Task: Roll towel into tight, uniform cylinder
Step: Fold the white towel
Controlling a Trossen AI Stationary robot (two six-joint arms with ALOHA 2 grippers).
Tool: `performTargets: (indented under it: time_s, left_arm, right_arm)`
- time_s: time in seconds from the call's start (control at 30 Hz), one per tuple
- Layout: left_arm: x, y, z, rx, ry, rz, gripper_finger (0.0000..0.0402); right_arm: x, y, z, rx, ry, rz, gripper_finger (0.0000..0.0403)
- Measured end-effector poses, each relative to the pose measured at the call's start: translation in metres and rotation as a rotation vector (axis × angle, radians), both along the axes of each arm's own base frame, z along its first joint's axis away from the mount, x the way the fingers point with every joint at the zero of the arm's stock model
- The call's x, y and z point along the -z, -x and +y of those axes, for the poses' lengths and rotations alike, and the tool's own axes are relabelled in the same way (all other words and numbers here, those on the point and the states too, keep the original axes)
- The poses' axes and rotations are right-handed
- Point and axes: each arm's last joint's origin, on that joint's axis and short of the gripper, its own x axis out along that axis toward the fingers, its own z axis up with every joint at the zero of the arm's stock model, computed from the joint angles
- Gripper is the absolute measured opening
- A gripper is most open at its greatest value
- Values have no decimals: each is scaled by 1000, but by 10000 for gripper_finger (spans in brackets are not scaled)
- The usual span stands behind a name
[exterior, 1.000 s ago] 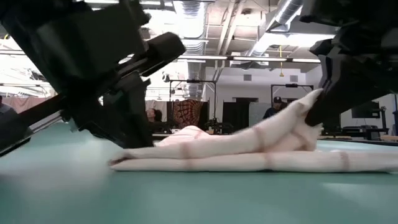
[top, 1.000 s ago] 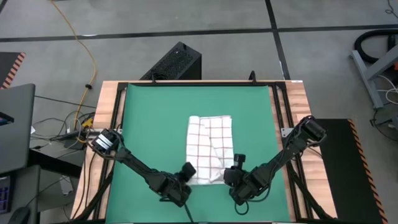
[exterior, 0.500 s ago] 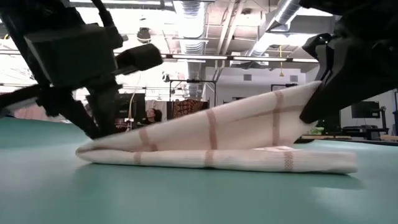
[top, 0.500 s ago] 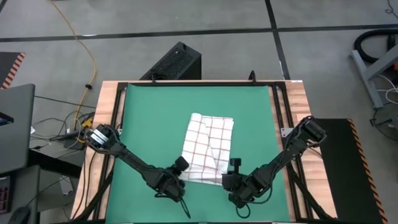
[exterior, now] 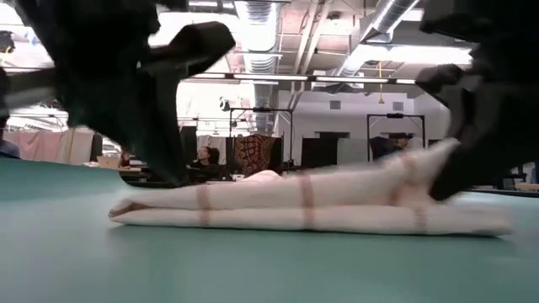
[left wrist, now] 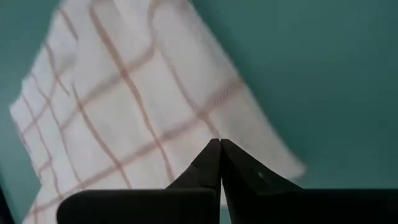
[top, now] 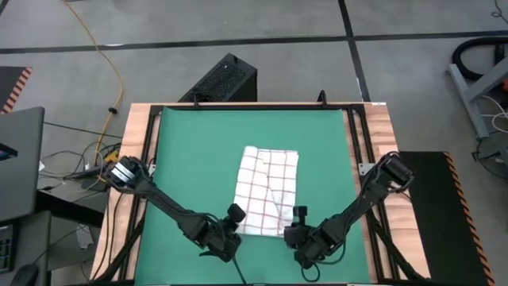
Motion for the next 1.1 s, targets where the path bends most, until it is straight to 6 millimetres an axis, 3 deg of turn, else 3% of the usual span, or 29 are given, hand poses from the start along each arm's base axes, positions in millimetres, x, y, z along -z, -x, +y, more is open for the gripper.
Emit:
performTargets:
  time_s: [0.27, 0.43, 0.5, 0.7, 0.97, 1.1]
  left_arm:
    - [11, -10, 9, -29, 38, -32, 0]
    - [-13, -14, -10, 22, 166, -217, 0]
    - [-15, -12, -16, 34, 197, -226, 0]
    - [-4, 3, -25, -65, 173, -256, 0]
    - [22, 20, -15, -182, 136, -284, 0]
    - [24, 24, -14, -210, 91, -324, 0]
  right_arm:
    - [8, 8, 10, -27, 36, 7, 15]
    - [7, 0, 0, 40, 82, -35, 15]
    - [7, -6, -7, 69, 80, -43, 15]
    - [6, -24, -27, 94, 96, -40, 15]
    - [-1, -48, -42, 54, 110, -98, 15]
    - [-9, -53, -45, 51, 146, -97, 15]
